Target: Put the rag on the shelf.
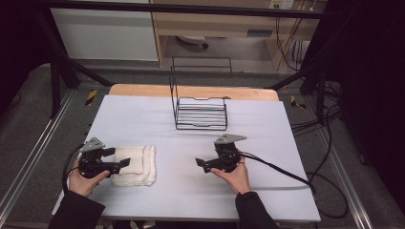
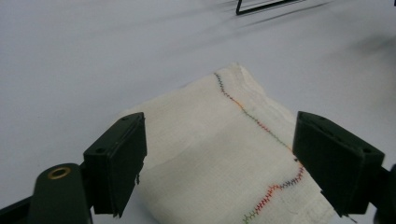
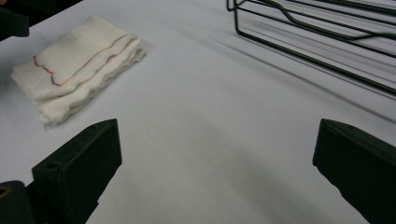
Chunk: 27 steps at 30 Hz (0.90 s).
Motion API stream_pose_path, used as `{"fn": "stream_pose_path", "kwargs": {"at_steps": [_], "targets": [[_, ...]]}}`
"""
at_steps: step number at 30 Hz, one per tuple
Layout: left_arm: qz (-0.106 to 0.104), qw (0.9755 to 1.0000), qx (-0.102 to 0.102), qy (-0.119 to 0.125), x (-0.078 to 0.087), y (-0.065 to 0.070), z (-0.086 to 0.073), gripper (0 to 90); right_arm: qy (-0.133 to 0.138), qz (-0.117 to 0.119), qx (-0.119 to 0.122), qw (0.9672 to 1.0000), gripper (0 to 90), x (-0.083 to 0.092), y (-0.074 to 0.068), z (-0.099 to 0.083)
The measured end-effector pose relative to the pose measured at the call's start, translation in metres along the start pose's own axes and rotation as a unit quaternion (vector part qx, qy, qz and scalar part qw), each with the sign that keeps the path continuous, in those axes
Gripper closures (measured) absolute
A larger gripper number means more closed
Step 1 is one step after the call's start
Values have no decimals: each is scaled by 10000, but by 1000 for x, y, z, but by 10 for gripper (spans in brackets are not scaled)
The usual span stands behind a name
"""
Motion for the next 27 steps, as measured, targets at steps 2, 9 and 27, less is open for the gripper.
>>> {"fn": "stream_pose_path", "kwargs": {"at_steps": [2,9,27], "targets": [[23,10000,26,-7,1,-2,-1,147,-22,59,59,10000,20,-14,-13,12],[76,9999,68,-79,3,-8,-5,105,-59,172,105,9998,32,-43,-37,34],[184,9996,185,-55,7,-15,-9,107,-468,398,374,9974,290,-139,-97,65]]}}
Point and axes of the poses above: each handheld gripper's, and its own axes: x roughly backward along the jaws, z roughly out of its top, y roughly to its right, the point moved 3 cm from there along -x, roughly forward along the jaws, and after that the axes turned 11 degrees about -z, right-handed, at the moved point
